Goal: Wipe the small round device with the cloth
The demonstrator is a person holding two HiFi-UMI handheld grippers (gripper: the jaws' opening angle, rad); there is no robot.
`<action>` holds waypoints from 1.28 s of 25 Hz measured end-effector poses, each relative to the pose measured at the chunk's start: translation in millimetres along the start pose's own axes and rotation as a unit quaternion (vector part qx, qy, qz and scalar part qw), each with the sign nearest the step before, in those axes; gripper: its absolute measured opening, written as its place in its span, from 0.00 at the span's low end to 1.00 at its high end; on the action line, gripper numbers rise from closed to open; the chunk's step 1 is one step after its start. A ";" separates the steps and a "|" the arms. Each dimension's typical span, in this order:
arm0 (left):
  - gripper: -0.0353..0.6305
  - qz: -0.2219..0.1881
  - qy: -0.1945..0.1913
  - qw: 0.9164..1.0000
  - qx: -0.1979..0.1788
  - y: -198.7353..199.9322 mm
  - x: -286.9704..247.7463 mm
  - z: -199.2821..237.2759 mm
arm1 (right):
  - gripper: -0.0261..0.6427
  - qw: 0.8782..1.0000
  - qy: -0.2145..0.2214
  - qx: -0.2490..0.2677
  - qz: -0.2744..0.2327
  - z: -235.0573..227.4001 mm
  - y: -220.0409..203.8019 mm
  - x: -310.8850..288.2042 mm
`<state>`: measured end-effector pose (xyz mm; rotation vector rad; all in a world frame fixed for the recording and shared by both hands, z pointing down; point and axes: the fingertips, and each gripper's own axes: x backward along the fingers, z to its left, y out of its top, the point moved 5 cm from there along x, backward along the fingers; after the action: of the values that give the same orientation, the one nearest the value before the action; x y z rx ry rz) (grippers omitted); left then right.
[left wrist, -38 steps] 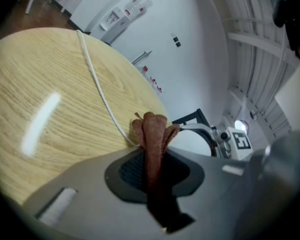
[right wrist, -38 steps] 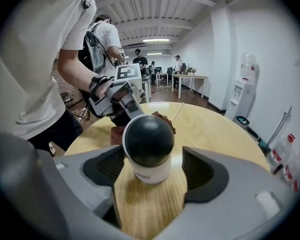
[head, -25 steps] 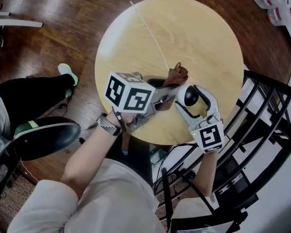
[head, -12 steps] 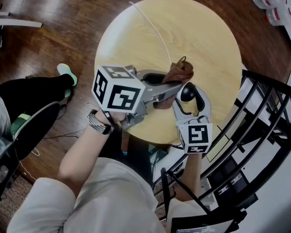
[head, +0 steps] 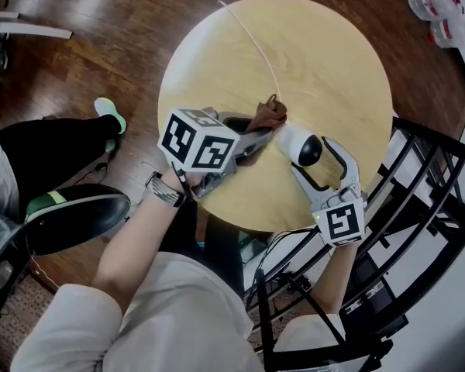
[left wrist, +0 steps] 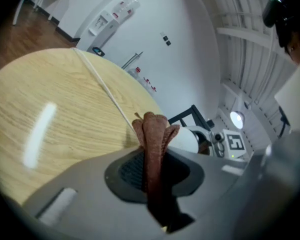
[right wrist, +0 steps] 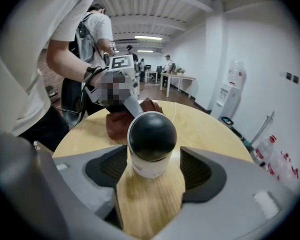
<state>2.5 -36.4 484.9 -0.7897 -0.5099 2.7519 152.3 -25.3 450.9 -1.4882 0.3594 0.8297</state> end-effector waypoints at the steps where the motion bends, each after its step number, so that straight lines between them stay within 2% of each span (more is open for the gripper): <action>1: 0.16 -0.001 0.002 1.000 0.011 -1.7 -6.0 1.2 | 0.52 1.000 0.021 0.021 0.010 -2.3 -0.7 -0.8; 3: 0.16 -0.012 0.000 0.999 0.038 -3.5 -16.1 2.1 | 0.52 0.997 0.058 0.053 0.022 -4.9 2.4 -5.6; 5: 0.16 -0.032 -0.014 0.997 0.073 -5.7 -24.8 0.9 | 0.52 0.994 0.077 0.069 0.027 -5.9 6.2 -9.6; 8: 0.16 -0.064 -0.038 0.990 0.122 -8.5 -31.0 -1.2 | 0.52 0.994 0.079 0.065 0.028 -5.5 6.5 -9.4; 11: 0.16 -0.082 -0.061 0.986 0.131 -3.5 -25.5 -8.9 | 0.52 0.997 0.060 0.050 0.020 -3.9 5.5 -8.1; 15: 0.16 -0.090 -0.095 0.986 0.103 15.1 -17.6 -31.9 | 0.52 1.000 0.020 0.008 -0.004 -1.6 2.4 -6.0; 21: 0.16 -0.081 -0.118 0.988 0.057 32.6 -8.1 -60.6 | 0.52 0.999 -0.034 -0.035 -0.023 2.6 1.9 -9.4; 23: 0.16 -0.069 -0.095 0.993 0.014 33.6 -5.2 -70.0 | 0.52 0.997 -0.047 -0.050 -0.028 4.9 1.9 -10.8; 25: 0.16 -0.048 -0.042 0.995 -0.079 34.6 -5.5 -82.1 | 0.52 0.996 -0.056 -0.055 -0.031 5.1 2.4 -11.6; 26: 0.16 -0.036 -0.016 0.989 -0.140 35.2 -7.0 -91.0 | 0.52 0.996 -0.059 -0.053 -0.033 4.3 2.8 -11.5; 27: 0.16 -0.023 0.005 0.978 -0.206 34.6 -9.3 -102.0 | 0.52 0.996 -0.063 -0.051 -0.037 3.5 3.0 -11.2; 28: 0.16 -0.008 0.020 0.961 -0.276 31.8 -12.4 -113.8 | 0.52 0.996 -0.068 -0.047 -0.041 3.2 2.6 -10.6; 29: 0.16 0.009 0.033 0.938 -0.346 26.2 -16.4 -124.2 | 0.52 0.996 -0.072 -0.043 -0.043 3.7 1.3 -9.9; 30: 0.16 0.025 0.046 0.910 -0.412 18.7 -20.8 -131.9 | 0.52 0.995 -0.074 -0.040 -0.044 5.1 -1.3 -8.9; 32: 0.16 0.044 0.069 0.844 -0.530 4.7 -27.9 -141.0 | 0.52 0.996 -0.062 -0.035 -0.048 9.3 -9.1 -4.4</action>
<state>102.2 -12.1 384.2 -1.1931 -2.0631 2.2686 152.8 -16.4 461.3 -1.4972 0.1663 0.8608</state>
